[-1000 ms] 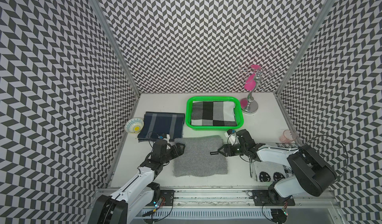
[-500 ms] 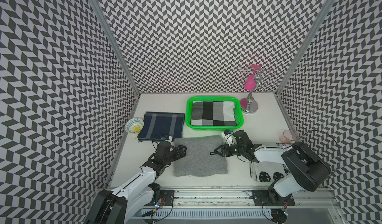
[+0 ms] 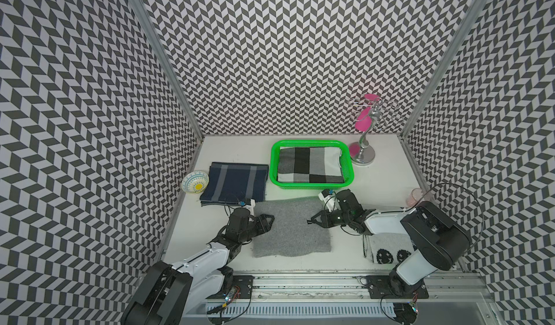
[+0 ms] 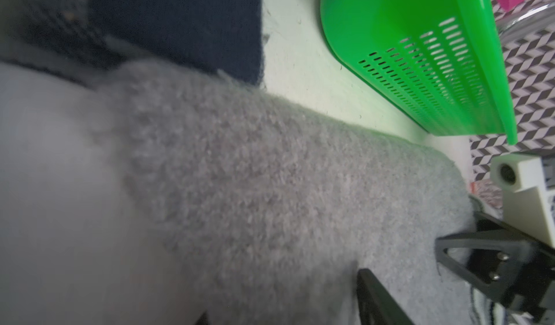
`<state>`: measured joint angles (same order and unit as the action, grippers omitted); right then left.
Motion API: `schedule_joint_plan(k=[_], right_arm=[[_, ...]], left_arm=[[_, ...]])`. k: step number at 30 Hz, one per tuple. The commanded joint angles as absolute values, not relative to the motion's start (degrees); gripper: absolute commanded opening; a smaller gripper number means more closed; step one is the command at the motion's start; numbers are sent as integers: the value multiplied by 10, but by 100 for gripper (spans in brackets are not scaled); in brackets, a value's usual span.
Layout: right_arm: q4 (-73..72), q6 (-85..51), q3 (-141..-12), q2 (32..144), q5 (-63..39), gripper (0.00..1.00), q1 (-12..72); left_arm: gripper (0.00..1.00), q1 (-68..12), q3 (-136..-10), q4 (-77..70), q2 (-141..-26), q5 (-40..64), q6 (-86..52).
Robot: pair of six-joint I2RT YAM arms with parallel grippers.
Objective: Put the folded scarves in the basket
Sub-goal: Pick up the scarf at the center of the board.
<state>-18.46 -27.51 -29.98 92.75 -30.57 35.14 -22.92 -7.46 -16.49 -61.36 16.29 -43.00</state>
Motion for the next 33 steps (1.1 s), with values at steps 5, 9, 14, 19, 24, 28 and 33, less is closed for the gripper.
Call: schedule_joint_plan(k=[5, 9, 14, 19, 24, 28, 33], right_arm=[[-202, -272, -308, 929, -312, 0, 356], [-186, -271, -299, 878, -290, 0, 356], [-132, -265, -302, 791, -268, 0, 356], [-53, -252, -315, 690, -234, 0, 357], [2, -248, -334, 604, -199, 0, 356], [33, -246, -372, 574, -157, 0, 353], [100, -195, -479, 618, -151, 0, 302]], left_arm=[[15, -243, -74, -199, -651, 218, -421], [0, -255, -111, -165, -623, 204, -405], [0, -301, -160, -136, -603, 185, -410], [0, -354, -211, -87, -564, 148, -414], [0, -374, -285, -25, -539, 121, -396], [0, -375, -353, 0, -567, 121, -377], [0, -365, -476, 28, -636, 108, -331]])
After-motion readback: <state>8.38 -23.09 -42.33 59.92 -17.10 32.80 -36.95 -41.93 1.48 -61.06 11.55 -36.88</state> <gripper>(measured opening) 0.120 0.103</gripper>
